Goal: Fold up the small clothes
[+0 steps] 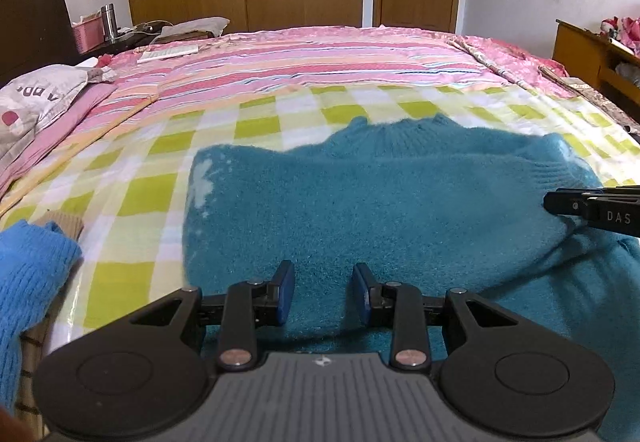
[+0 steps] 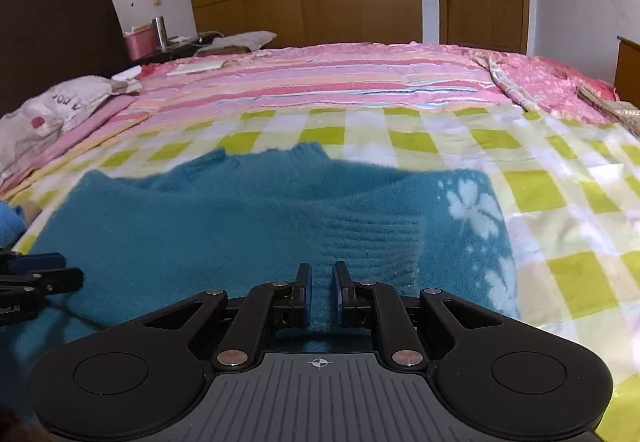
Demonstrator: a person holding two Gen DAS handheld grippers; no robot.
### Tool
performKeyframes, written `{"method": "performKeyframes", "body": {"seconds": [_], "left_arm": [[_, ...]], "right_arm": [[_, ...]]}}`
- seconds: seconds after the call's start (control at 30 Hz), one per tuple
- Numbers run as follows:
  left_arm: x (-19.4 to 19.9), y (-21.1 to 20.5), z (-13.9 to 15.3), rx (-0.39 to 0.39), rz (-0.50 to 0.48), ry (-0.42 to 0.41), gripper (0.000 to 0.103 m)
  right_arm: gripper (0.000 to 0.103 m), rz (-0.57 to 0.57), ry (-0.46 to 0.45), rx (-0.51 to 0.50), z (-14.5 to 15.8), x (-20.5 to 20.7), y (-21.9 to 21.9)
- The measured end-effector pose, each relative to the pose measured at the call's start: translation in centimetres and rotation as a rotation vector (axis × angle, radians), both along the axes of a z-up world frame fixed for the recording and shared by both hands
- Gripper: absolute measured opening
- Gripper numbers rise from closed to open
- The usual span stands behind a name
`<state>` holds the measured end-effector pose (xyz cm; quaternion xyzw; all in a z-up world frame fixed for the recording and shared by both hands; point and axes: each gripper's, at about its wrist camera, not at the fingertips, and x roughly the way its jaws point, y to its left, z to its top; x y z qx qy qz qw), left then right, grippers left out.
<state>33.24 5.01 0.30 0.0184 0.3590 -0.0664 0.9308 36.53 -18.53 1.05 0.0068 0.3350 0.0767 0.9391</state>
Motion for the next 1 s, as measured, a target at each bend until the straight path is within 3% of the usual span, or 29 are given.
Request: {"method": "performKeyframes", "body": {"seconds": [1.0], "left_arm": [[0.06, -0.56, 0.11, 0.048, -0.005, 0.029, 0.039]], "right_arm": [[0.014, 0.002, 0.038, -0.064, 0.43, 0.22, 0.62]]}}
